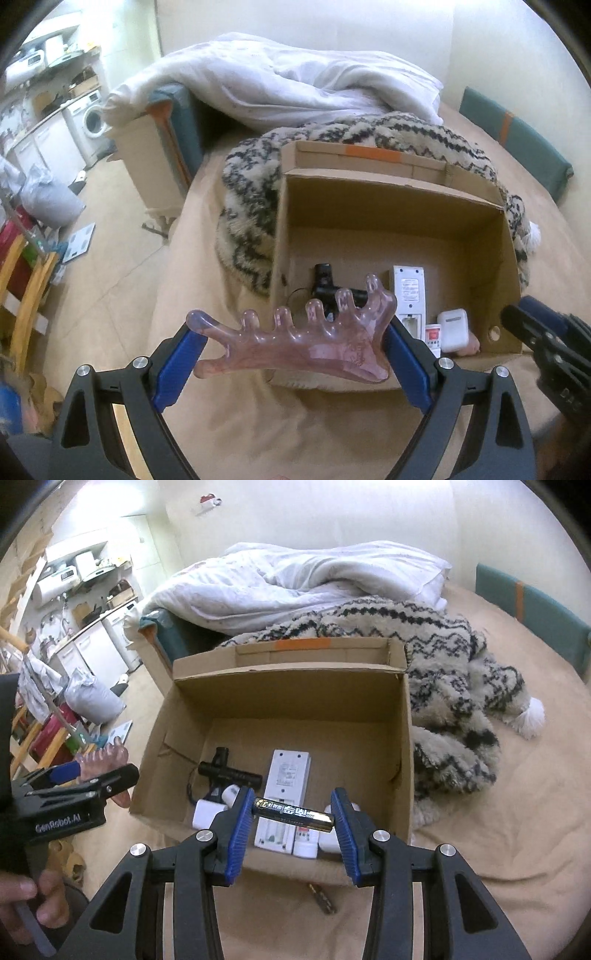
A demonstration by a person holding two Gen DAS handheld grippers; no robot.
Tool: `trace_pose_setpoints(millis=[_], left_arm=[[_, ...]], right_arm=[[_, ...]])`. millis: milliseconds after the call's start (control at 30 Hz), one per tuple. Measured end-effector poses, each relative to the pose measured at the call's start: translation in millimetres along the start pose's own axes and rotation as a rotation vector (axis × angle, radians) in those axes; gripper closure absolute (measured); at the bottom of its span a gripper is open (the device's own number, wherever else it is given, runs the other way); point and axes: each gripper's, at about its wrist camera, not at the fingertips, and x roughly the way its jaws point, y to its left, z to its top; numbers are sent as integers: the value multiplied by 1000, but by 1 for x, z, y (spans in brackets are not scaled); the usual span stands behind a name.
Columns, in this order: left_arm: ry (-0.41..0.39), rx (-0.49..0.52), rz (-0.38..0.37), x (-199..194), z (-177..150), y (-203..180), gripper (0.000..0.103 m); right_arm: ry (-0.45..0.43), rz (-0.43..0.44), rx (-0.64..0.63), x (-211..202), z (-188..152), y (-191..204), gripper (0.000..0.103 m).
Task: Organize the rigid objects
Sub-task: 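Carry the comb and battery into the box and open both tools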
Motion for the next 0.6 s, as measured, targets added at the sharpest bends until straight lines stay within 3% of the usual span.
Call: trace_pose_setpoints(millis=[233, 433, 600], left_arm=[[34, 78, 19, 30, 10, -24, 11], [123, 63, 40, 57, 16, -34, 11], [121, 72, 74, 63, 23, -45, 11]], right_arm=[[55, 16, 14, 32, 9, 1, 58], [73, 13, 90, 42, 9, -10, 58], [71, 1, 112, 43, 10, -20, 58]])
